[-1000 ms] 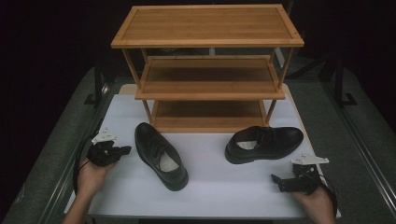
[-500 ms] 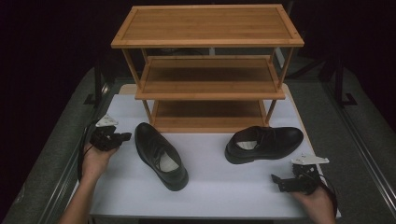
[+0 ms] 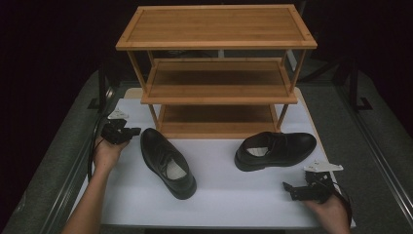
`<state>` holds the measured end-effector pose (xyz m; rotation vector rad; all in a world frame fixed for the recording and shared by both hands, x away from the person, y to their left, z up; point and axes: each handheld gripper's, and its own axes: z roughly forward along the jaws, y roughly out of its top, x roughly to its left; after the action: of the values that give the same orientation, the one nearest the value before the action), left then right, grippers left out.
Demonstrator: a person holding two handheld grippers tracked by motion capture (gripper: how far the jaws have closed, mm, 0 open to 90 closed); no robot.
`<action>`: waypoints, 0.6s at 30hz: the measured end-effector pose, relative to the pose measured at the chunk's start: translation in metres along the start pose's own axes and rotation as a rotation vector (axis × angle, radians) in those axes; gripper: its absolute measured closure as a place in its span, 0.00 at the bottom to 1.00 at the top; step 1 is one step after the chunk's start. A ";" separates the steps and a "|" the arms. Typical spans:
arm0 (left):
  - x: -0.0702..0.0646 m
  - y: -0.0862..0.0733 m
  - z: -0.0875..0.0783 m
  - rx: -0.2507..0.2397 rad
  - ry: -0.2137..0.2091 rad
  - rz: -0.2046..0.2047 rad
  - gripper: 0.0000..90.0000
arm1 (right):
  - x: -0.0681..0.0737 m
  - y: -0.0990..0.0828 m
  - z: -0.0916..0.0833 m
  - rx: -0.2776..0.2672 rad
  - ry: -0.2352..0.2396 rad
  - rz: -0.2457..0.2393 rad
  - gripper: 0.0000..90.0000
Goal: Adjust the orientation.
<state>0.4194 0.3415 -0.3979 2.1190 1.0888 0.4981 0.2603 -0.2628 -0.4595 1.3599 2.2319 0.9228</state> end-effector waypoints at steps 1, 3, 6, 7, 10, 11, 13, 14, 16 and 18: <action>0.002 0.002 0.002 0.005 0.001 0.000 1.00 | 0.000 0.000 0.000 0.000 0.000 0.000 0.02; 0.009 0.007 0.008 0.011 0.006 -0.008 1.00 | 0.000 0.000 0.000 0.000 0.000 0.000 0.02; 0.015 0.011 0.016 0.023 0.005 -0.013 1.00 | 0.000 0.000 0.000 0.000 0.000 0.000 0.02; 0.017 0.011 0.018 0.019 -0.002 -0.018 1.00 | 0.000 0.000 0.000 0.000 0.000 0.000 0.02; 0.019 0.011 0.026 0.023 0.001 -0.018 1.00 | 0.000 0.000 0.000 0.000 0.000 0.000 0.02; 0.020 0.010 0.029 0.029 -0.002 -0.019 1.00 | 0.000 0.000 0.000 0.000 0.000 0.000 0.02; 0.020 0.006 0.036 0.047 -0.007 -0.024 1.00 | 0.000 0.000 0.000 0.000 0.000 0.001 0.02; 0.020 0.006 0.036 0.047 -0.007 -0.024 1.00 | 0.000 0.000 0.000 0.000 0.000 0.001 0.02; 0.020 0.002 0.042 0.066 -0.028 -0.025 1.00 | 0.000 0.000 0.000 0.000 0.000 0.000 0.02; 0.018 0.002 0.044 0.072 -0.030 -0.016 1.00 | 0.000 0.000 0.000 0.000 0.000 0.001 0.02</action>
<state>0.4572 0.3384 -0.4263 2.1715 1.1209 0.4238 0.2602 -0.2628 -0.4595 1.3606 2.2318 0.9233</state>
